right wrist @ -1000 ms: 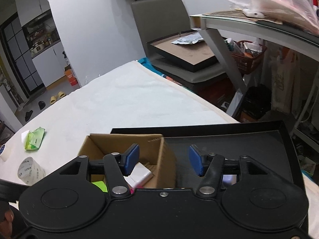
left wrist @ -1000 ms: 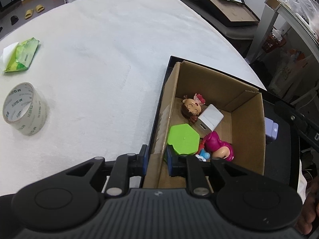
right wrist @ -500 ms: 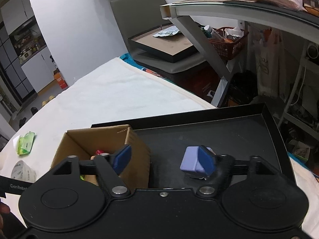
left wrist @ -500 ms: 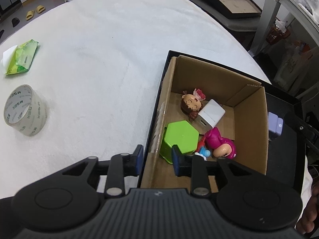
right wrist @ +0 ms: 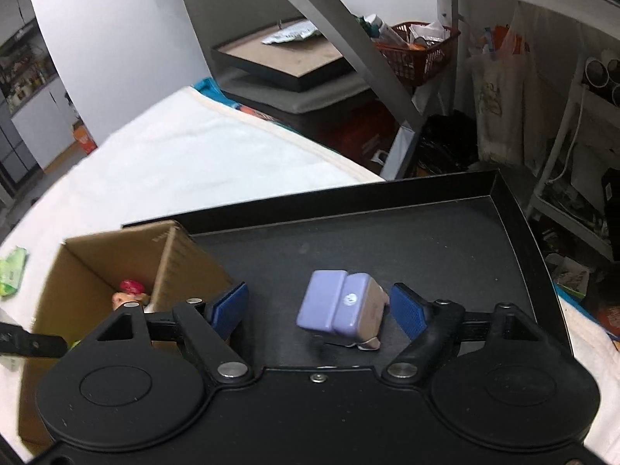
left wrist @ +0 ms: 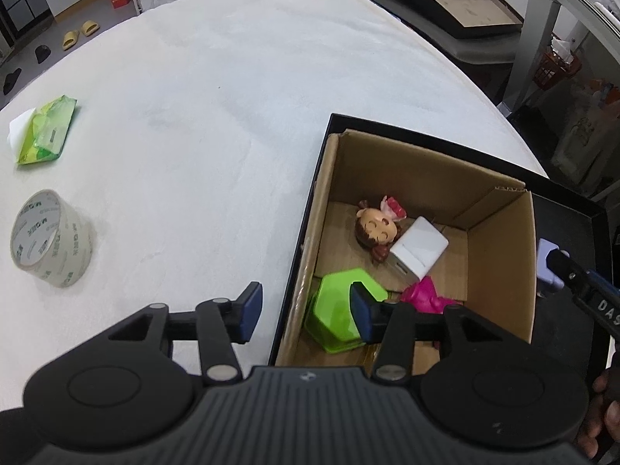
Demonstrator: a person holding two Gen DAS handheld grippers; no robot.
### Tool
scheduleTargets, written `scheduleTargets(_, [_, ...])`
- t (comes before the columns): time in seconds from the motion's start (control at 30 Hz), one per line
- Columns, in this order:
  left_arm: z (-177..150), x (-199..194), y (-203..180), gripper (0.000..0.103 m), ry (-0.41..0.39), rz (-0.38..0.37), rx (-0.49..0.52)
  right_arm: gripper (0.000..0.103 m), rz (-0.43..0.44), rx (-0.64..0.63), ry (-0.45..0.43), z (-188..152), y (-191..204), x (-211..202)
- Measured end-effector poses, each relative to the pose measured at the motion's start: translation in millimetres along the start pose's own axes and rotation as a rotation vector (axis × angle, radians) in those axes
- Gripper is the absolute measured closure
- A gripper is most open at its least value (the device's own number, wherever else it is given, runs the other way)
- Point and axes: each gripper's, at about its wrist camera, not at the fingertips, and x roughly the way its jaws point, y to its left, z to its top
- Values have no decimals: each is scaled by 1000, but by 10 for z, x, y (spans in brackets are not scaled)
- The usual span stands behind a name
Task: Organize rigid objects
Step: 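Move the right gripper to the lavender plug and grasp it, then carry the lavender plug into the box and open the right gripper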
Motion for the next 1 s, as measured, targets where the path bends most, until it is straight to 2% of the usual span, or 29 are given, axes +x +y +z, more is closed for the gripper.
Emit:
scheduleTargets(0.4, [117,202,-92,54,30,10,10,24,-157,-49,71,-61,50,425])
scheduleTargets(0.47, [119,212,-122,54,31,10,12,31,-172,-59,78,-80,48,465])
scheduleTargets(0.53, [117,217,-153,54,37,2,17,50,-169,-57,89,-112,40,485])
scheduleTargets(0.6, [109,207,-199,53,34,5,30,54,-204,-71,71,-129,43,460])
scheduleTargets(0.7, [104,190,-258,50,26,19,46,58,-191,-47,55,-110,-23,413])
scheduleTargets(1.0, [77,147,-278,48,15,33,50,59,-134,-22,17,-95,-47,286])
